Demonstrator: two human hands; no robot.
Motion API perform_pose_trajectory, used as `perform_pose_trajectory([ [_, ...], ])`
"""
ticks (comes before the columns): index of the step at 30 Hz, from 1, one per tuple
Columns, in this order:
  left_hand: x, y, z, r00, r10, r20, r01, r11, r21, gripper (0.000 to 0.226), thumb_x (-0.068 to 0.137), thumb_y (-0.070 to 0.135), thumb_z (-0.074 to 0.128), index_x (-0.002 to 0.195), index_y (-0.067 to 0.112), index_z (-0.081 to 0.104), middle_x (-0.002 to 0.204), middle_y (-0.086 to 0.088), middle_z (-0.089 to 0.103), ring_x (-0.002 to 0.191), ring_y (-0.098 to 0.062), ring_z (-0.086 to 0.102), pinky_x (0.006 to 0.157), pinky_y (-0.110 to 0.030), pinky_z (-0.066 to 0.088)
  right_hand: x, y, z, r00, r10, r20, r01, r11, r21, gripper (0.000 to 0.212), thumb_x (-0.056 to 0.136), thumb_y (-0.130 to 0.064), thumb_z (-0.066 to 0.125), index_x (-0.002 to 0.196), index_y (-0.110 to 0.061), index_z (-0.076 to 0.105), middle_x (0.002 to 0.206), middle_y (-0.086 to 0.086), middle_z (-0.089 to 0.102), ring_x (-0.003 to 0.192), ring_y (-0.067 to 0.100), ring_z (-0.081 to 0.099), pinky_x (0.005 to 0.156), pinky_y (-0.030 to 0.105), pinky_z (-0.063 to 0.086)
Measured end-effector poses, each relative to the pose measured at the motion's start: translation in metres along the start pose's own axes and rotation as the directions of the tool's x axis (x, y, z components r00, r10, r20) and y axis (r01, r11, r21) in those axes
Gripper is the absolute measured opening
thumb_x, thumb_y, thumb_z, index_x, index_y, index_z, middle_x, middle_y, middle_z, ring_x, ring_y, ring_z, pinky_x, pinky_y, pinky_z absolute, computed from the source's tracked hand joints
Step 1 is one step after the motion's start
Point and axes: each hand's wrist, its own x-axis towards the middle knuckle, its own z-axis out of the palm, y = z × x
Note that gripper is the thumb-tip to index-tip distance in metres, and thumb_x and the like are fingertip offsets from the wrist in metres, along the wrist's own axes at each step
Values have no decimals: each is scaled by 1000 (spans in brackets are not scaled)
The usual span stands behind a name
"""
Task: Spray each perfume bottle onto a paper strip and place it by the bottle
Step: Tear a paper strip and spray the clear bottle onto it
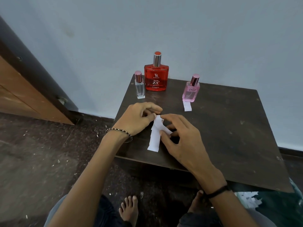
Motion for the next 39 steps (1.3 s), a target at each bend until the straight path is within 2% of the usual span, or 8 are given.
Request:
perform_pose_trajectory([
  [8,-4,-2,-6,998,5,64,-1,998,-57,37,94,5,55,115,31,72,104,21,73,99,6,66,78,4,43,2,2,-1,998,-54,-14,53,998,-23,39,82,2,72,120,-7,68,124,5,63,98,13,64,84,20,54],
  [15,-4,-5,-7,996,29,90,-22,996,-87,28,93,13,66,115,29,73,89,22,70,88,9,64,73,5,42,5,-1,1,995,-29,-99,26,999,-38,20,88,-11,74,107,-6,70,103,1,67,80,3,57,74,2,46],
  [18,-4,-6,-7,994,41,97,-32,995,-90,28,93,15,67,116,29,72,90,21,70,85,14,64,73,3,44,5,-1,1,993,-27,-112,24,999,-25,13,89,-13,75,100,-6,72,94,2,70,76,4,60,71,7,50],
  [23,-4,-7,-8,993,39,114,-31,997,-77,40,93,2,57,116,31,71,103,9,74,98,3,67,80,-5,49,7,2,1,995,-44,-86,42,999,-25,14,87,1,73,100,-5,74,98,5,73,83,15,69,74,25,57],
  [26,-4,-10,-10,988,50,147,-33,993,-113,41,89,3,60,118,30,70,104,19,71,98,9,65,79,-2,48,7,2,2,997,-31,-74,26,997,-67,17,86,3,72,102,-5,72,98,6,73,84,17,67,75,24,54],
  [32,-2,-12,-8,987,88,131,-76,993,-93,42,82,30,81,122,26,69,105,22,70,93,14,64,81,-2,48,10,-3,10,997,83,1,-83,994,-66,9,98,-9,60,106,-12,60,92,3,67,78,15,59,68,36,52],
  [36,-1,-12,-5,993,77,90,-70,994,-84,41,79,25,86,118,25,72,106,17,74,90,9,66,79,-5,49,11,-4,12,995,86,-56,-91,992,-85,7,99,-3,58,104,-7,57,77,4,65,62,14,55,58,36,47],
  [39,-1,-12,-4,995,62,84,-54,995,-89,41,78,22,87,116,28,72,102,20,73,89,7,67,78,-6,50,12,-3,9,984,121,-127,-121,993,11,8,99,0,57,105,-5,54,86,7,70,68,15,68,62,34,59],
])
